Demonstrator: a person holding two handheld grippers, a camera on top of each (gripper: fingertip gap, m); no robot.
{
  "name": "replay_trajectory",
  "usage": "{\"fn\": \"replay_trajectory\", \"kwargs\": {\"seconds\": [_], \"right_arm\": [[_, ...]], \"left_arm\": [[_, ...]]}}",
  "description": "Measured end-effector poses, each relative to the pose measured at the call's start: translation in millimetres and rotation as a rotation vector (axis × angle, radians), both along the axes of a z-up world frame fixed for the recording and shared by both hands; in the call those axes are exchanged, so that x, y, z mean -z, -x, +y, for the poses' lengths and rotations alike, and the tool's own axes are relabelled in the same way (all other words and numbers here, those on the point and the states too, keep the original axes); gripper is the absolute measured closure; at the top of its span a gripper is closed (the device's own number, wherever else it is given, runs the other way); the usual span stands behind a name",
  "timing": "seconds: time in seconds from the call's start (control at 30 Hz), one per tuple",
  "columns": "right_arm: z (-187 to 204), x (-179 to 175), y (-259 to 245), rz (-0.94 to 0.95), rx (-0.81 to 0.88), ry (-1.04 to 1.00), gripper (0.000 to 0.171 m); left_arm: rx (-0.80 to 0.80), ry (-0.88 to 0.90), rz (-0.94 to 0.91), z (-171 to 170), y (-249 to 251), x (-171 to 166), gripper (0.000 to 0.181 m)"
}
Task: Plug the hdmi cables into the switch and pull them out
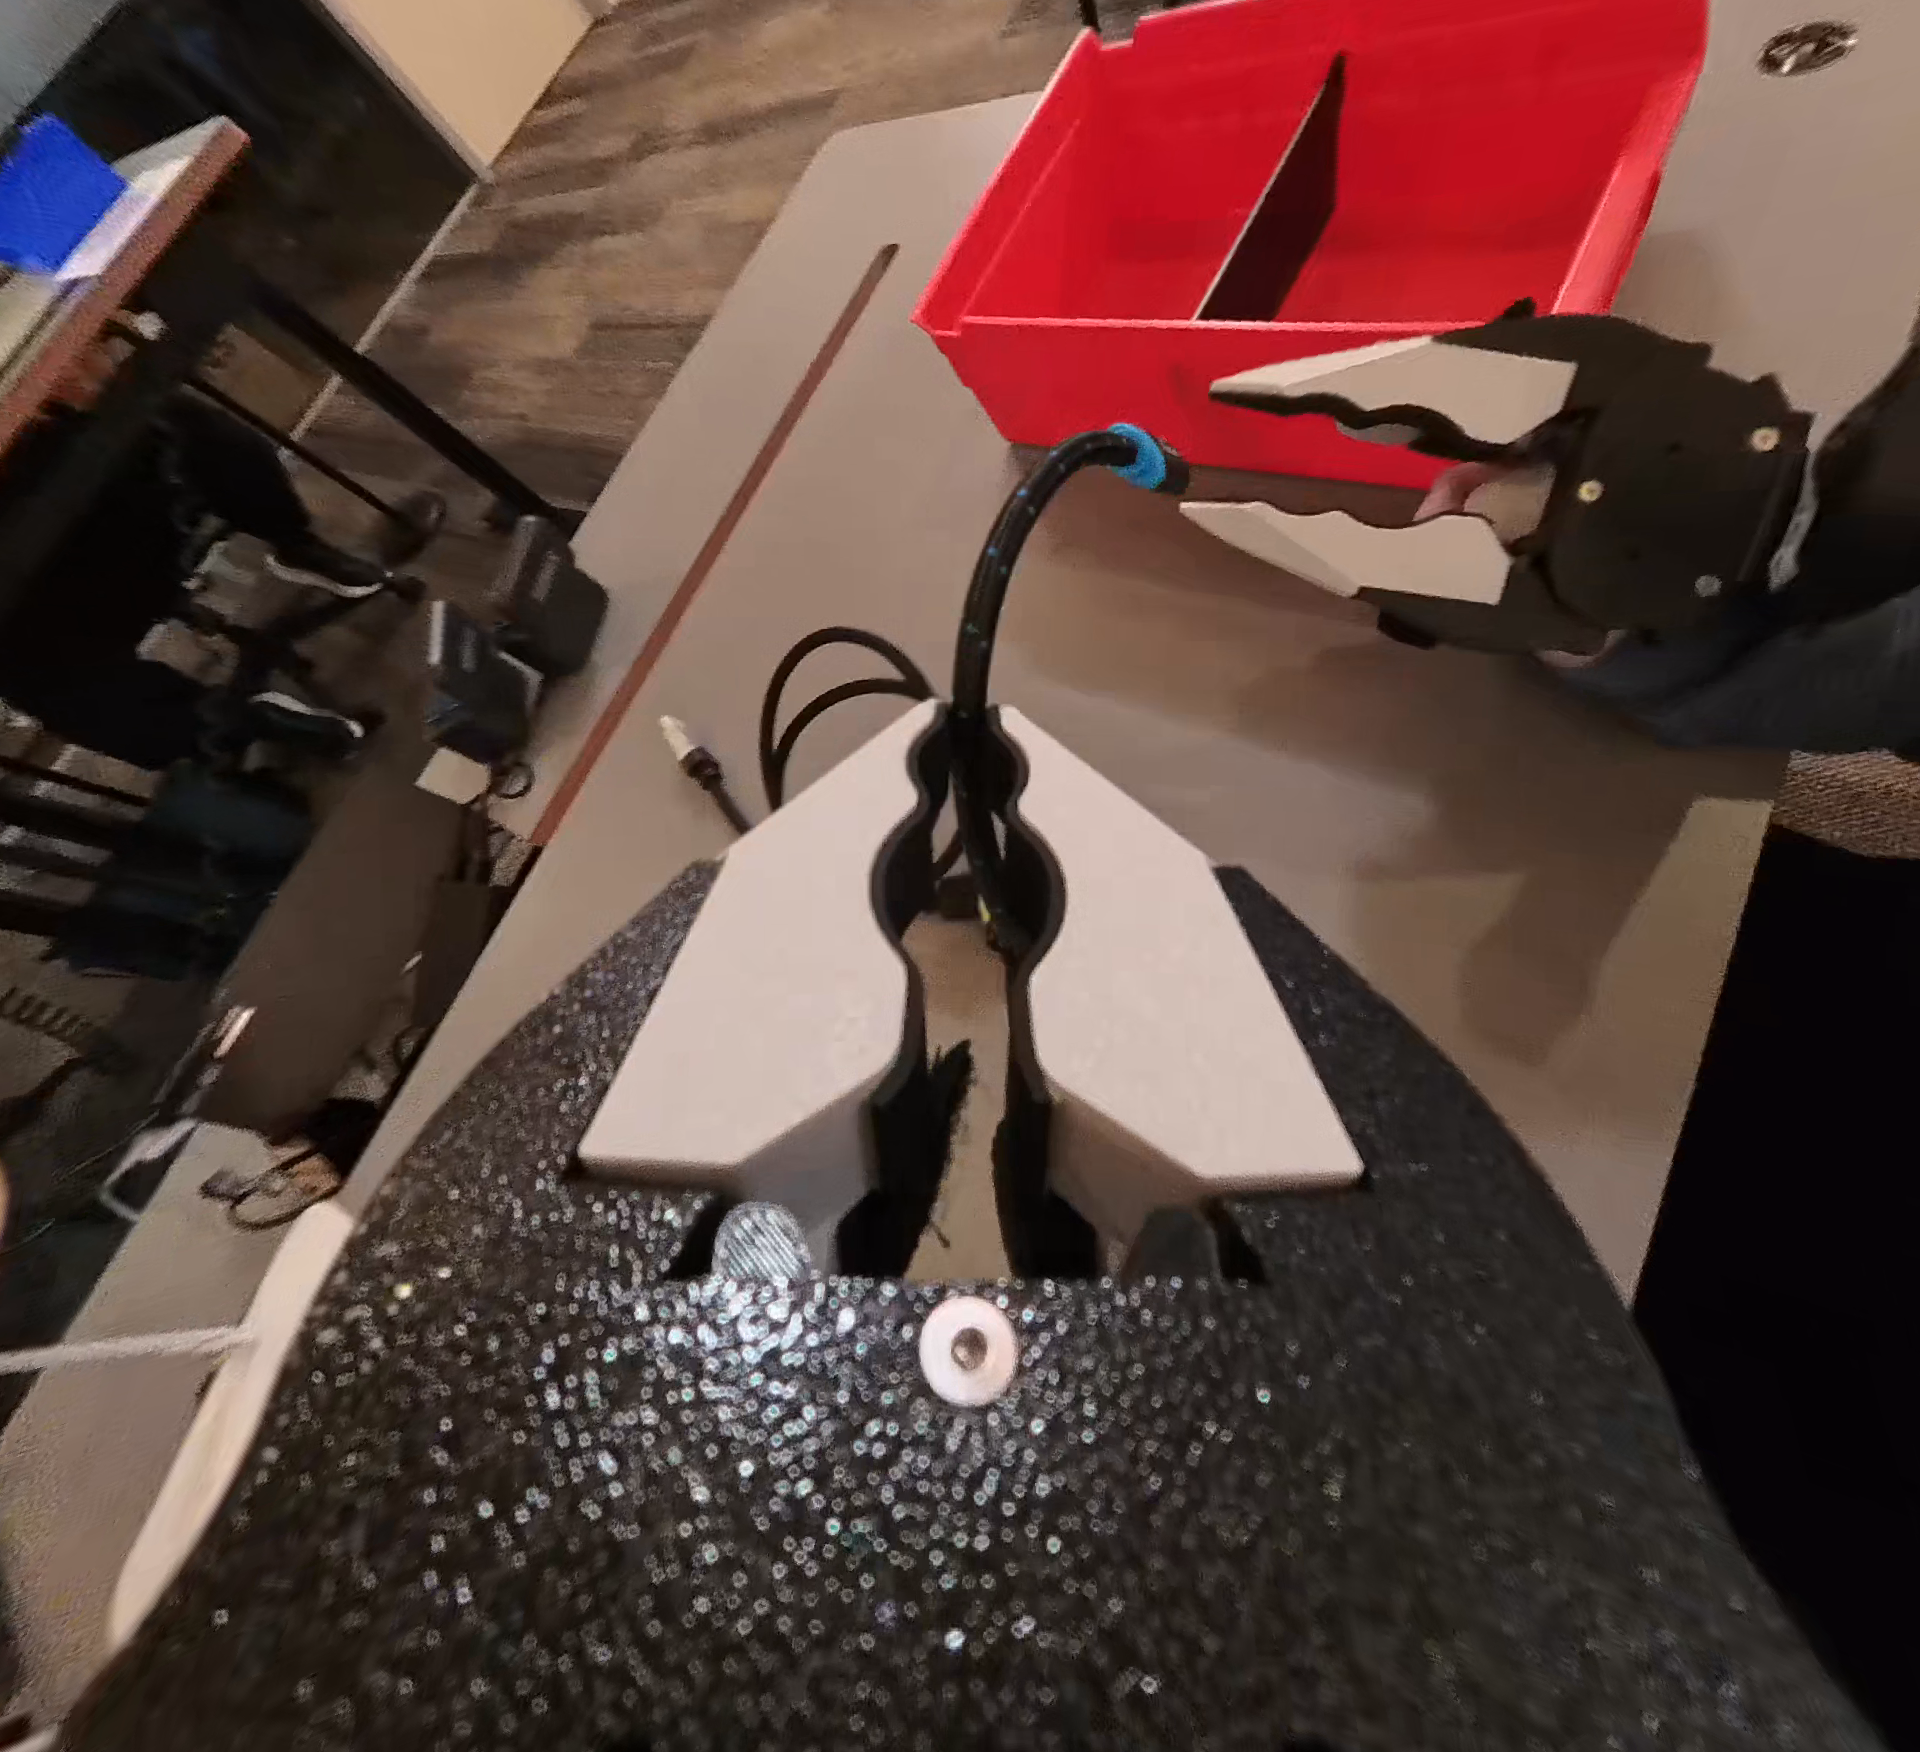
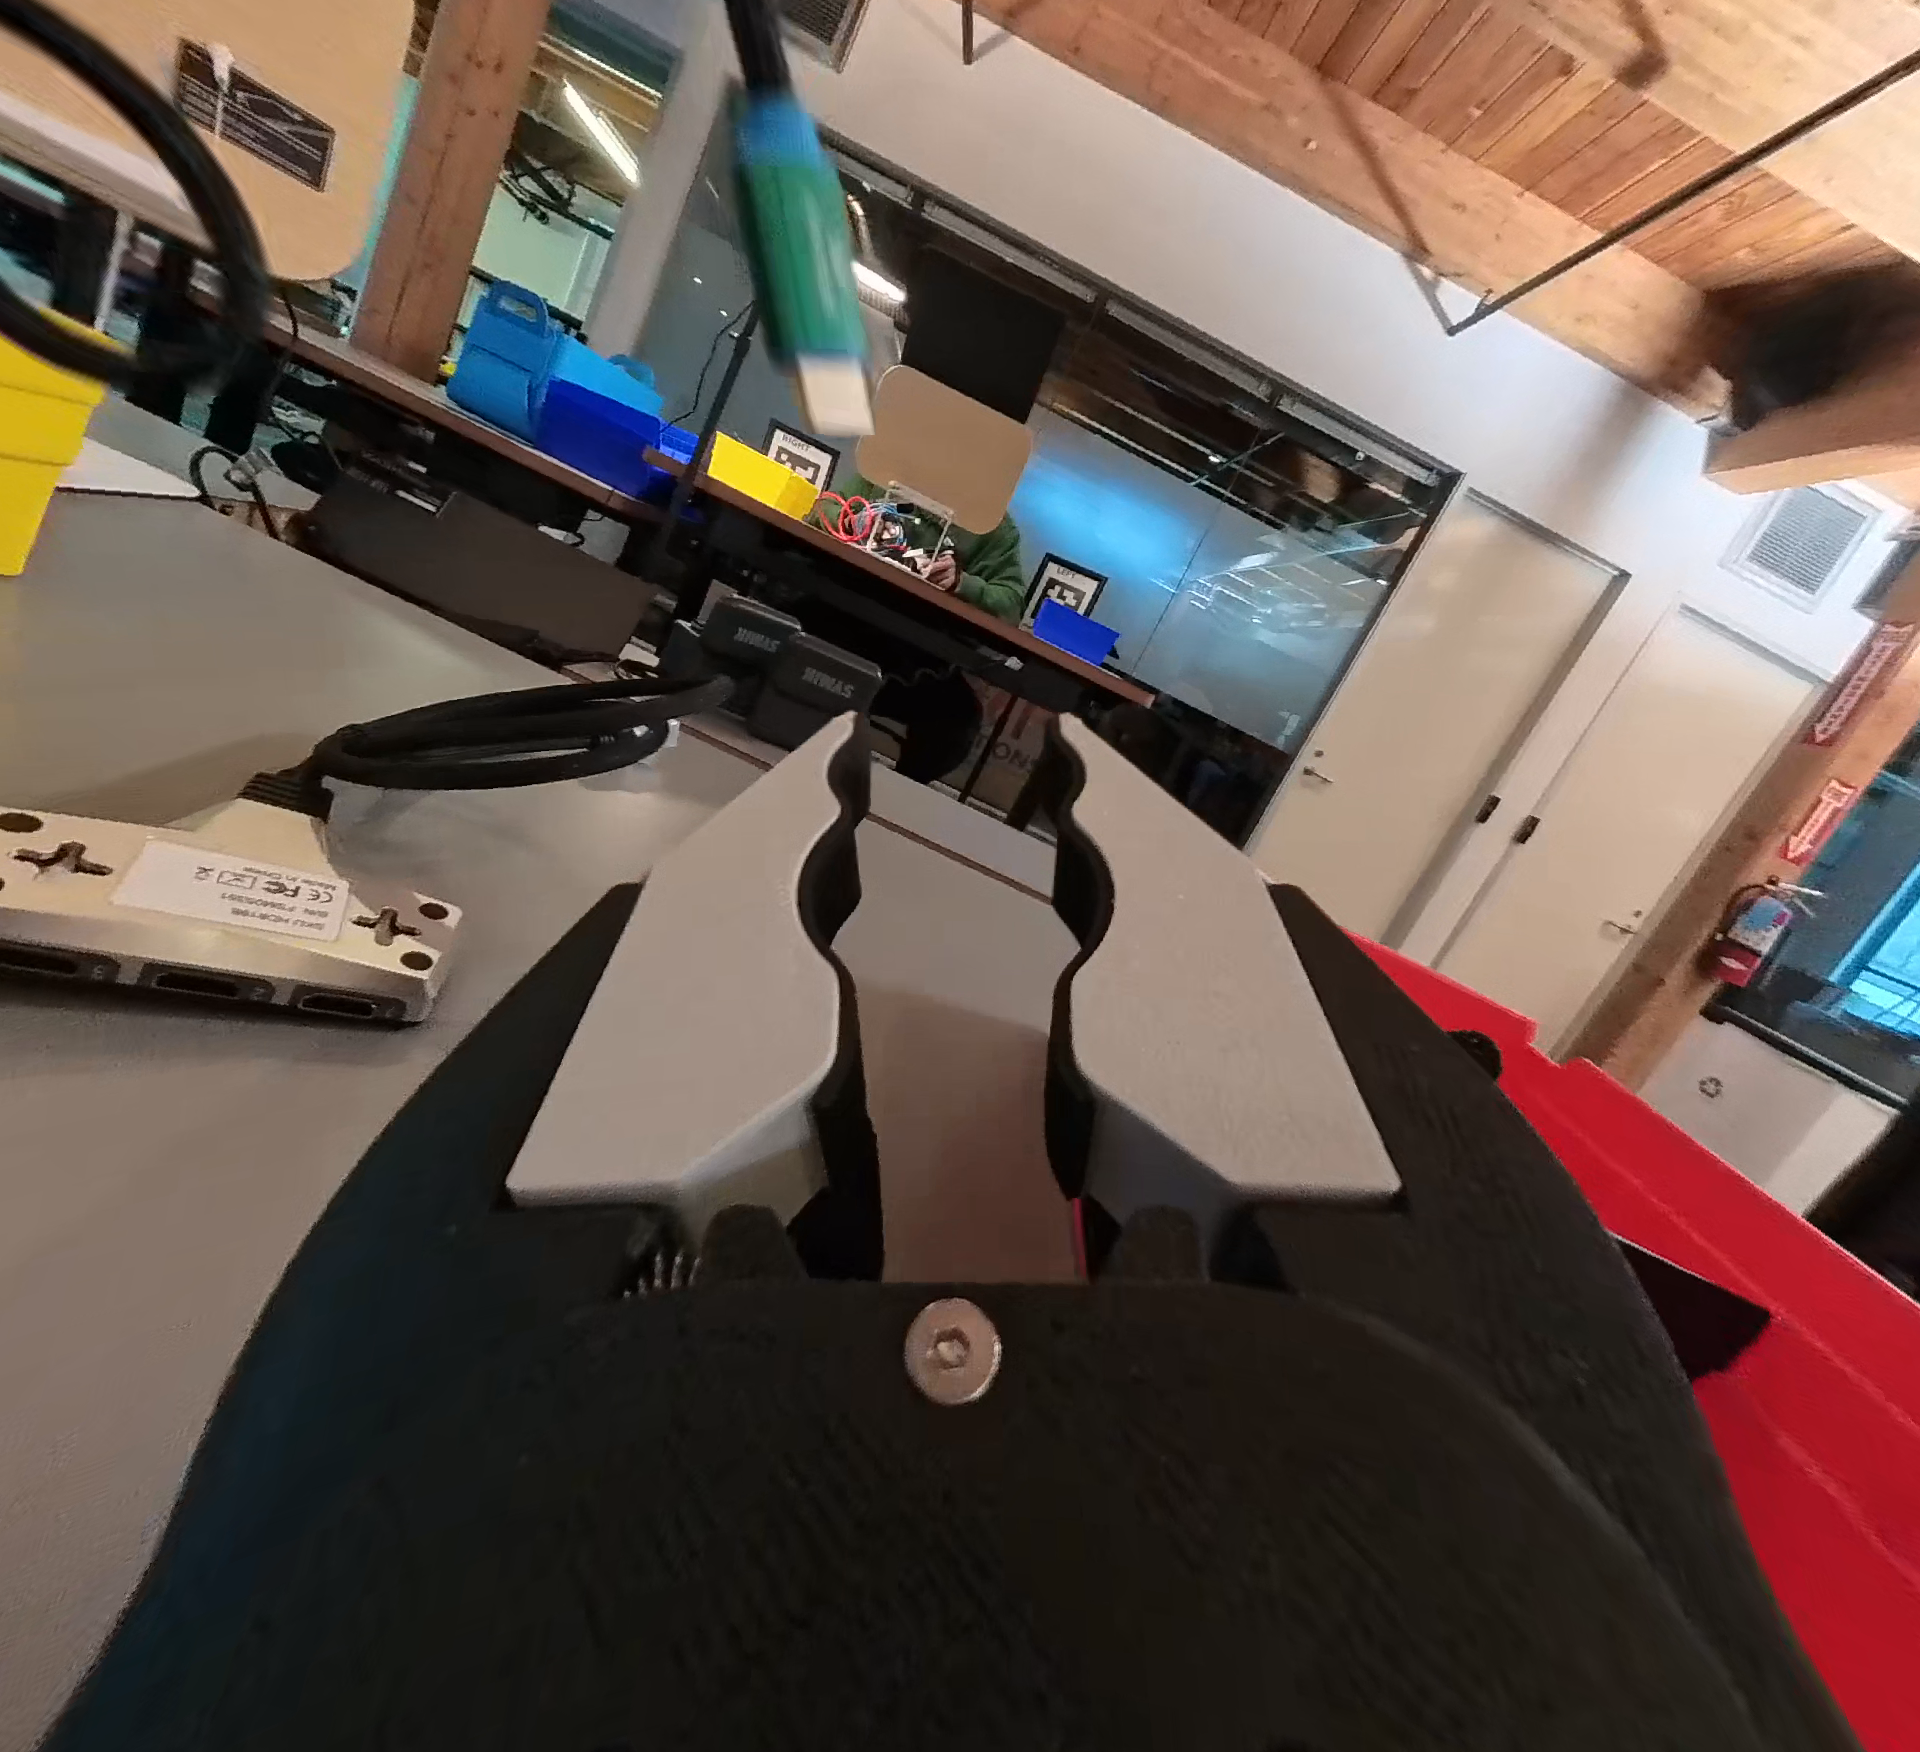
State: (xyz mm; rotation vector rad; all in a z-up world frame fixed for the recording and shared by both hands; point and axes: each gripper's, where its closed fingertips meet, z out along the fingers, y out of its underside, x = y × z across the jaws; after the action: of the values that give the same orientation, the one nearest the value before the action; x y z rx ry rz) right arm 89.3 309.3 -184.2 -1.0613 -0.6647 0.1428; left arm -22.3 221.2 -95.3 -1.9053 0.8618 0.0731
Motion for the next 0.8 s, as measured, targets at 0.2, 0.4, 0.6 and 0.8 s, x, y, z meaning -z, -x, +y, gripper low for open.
{"fn": "replay_trajectory", "kwargs": {"seconds": [0.2,0.4,0.6,0.8], "right_arm": [[-3,-4,-3,0.018,0.0,-0.017,0.141],[-5,-2,3,-0.017,-0.014,-0.032,0.142],[-7,0,8,-0.04,-0.037,-0.033,0.143],[-8,4,15,-0.065,-0.066,-0.028,0.144]], "left_arm": [[0.002,-0.076,-0.175,61,-20,-2,0.178],[-0.057,0.075,-0.364,140,-33,20,0.178],[-0.177,0.264,-0.575,205,-34,70,0.177],[-0.252,0.302,-0.68,232,-30,113,0.178]]}}
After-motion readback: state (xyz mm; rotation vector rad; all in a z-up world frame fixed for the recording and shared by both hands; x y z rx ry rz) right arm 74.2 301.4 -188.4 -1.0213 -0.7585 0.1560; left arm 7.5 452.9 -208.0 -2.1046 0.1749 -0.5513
